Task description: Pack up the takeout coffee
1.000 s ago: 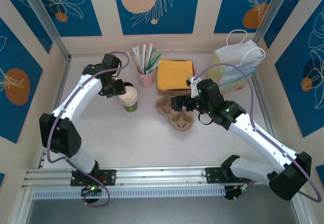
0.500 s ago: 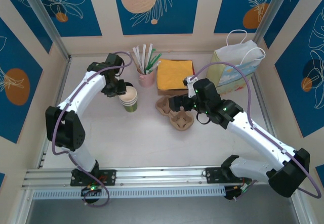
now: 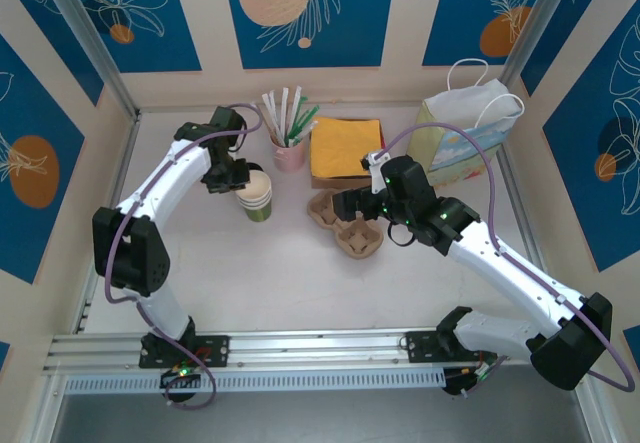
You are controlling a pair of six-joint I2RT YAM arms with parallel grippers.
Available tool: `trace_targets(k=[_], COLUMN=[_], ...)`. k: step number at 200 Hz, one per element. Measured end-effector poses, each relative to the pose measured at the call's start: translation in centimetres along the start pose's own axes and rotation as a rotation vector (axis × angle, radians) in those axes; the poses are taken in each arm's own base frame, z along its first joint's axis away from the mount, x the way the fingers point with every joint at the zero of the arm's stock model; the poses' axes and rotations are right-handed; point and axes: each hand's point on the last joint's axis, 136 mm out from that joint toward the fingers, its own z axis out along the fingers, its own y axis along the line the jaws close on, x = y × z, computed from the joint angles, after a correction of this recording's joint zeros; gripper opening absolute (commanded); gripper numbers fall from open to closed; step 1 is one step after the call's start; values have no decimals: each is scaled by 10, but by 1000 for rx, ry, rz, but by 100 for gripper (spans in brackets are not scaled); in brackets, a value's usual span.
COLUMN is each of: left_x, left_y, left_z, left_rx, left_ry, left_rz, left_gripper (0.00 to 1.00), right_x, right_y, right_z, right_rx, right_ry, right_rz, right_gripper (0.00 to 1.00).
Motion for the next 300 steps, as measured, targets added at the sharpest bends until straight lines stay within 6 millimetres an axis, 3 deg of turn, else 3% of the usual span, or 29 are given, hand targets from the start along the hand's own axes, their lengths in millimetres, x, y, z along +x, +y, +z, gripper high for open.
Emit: trace_targets(k=[54, 201, 266, 300], left_x=[-1, -6, -14, -10], left_y=[-1, -6, -4, -3], left_z=[-3, -25, -35, -30], left_rx=[2, 137, 190, 193], left_ry=[-4, -14, -41, -28], left_rz=[-1, -75, -107, -108], left_gripper=[4, 2, 1, 0], right_x=[2, 5, 3, -6], right_y=[0, 0, 16, 39], right_z=[3, 9, 25, 41], right_rx=[3, 6, -38, -147], right_ry=[11, 29, 65, 102], right_rz=[-7, -7, 10, 103], right_gripper=[99, 99, 99, 96])
